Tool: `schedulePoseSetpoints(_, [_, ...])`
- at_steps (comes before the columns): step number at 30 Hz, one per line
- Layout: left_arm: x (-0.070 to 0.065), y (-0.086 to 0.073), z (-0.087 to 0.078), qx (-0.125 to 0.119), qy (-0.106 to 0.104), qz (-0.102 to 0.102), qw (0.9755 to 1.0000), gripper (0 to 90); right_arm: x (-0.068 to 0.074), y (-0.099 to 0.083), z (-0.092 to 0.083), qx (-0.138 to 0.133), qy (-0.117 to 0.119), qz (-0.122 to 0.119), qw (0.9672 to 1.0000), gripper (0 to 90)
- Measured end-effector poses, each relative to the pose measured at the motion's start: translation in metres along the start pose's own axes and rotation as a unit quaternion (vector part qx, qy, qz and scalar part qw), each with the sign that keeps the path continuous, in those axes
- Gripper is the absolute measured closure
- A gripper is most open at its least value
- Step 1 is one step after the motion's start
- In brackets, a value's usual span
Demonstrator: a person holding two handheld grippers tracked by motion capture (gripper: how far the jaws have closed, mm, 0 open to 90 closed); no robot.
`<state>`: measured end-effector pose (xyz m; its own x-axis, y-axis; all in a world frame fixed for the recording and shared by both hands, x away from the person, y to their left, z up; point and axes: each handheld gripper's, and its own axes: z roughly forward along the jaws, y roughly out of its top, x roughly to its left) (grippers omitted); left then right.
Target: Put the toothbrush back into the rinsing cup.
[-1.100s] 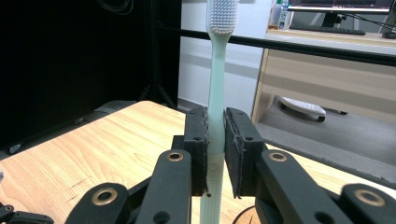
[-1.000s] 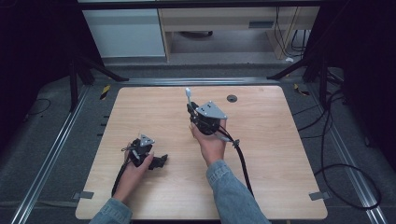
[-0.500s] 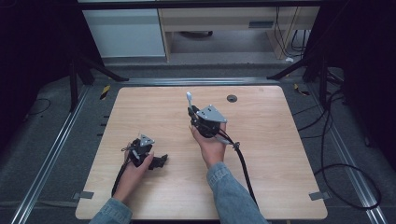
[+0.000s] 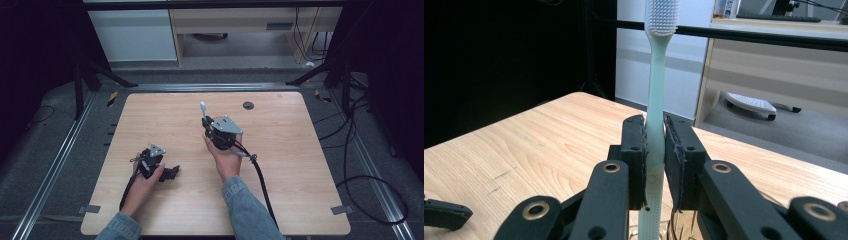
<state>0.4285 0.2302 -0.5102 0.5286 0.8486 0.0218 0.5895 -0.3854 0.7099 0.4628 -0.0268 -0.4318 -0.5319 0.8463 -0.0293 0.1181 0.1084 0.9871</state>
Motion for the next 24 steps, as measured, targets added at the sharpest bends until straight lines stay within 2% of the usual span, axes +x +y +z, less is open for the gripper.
schedulePoseSetpoints(24, [0.0000,0.0000,0.0000,0.000,0.000,0.000,1.0000,0.0,-0.0015,-0.0081,0.0008,0.000,0.002,0.001,1.0000,79.4])
